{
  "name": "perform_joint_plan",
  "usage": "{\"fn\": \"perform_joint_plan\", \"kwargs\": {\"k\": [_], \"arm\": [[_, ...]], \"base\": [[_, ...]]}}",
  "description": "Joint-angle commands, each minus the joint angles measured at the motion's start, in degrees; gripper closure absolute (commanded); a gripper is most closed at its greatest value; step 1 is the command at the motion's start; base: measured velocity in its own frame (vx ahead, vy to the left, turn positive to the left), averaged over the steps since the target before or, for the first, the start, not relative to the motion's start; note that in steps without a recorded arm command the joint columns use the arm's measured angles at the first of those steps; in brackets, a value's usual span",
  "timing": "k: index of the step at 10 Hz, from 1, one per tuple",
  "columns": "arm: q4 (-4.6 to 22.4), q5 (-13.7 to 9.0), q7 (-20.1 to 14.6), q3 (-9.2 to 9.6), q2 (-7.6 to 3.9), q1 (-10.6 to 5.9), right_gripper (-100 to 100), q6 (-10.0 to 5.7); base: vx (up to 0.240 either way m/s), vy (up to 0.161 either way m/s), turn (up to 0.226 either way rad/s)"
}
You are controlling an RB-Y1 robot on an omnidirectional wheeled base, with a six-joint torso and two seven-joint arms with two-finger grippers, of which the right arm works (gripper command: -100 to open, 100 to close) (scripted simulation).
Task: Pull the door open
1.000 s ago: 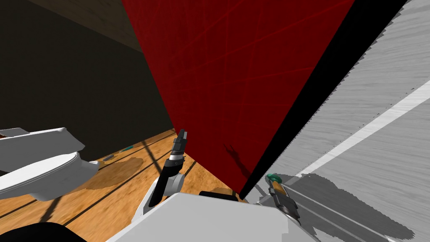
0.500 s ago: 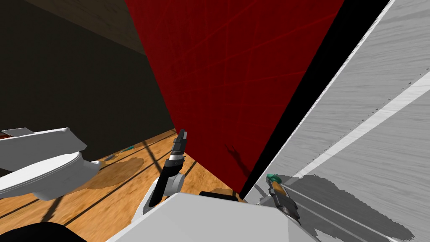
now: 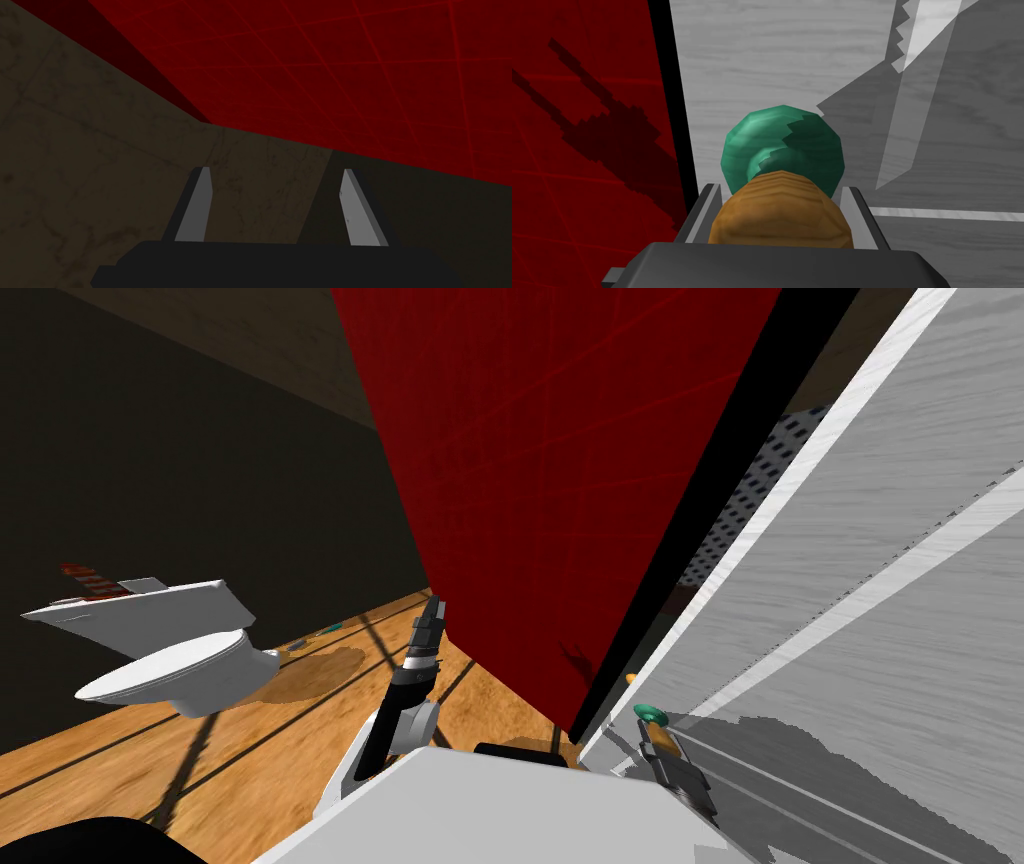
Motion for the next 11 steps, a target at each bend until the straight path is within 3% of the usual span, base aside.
{"fn": "perform_joint_plan", "kwargs": {"k": [1, 5, 6, 11], "arm": [[-0.05, 0.66, -1.07, 1.16, -0.74, 0.35, 100, -0.81], [-0.16, 2.09, -3.21, 3.58, -2.39, 1.28, 100, -2.45], [-0.19, 1.91, -2.79, 3.28, -2.22, 1.29, 100, -2.00], [1.60, 3.75, -6.01, 6.19, -4.33, 1.71, 100, -5.20]], "base": [[-0.221, -0.002, 0.084], [-0.209, -0.003, 0.085], [-0.088, 0.001, 0.009], [-0.226, -0.010, 0.132]]}}
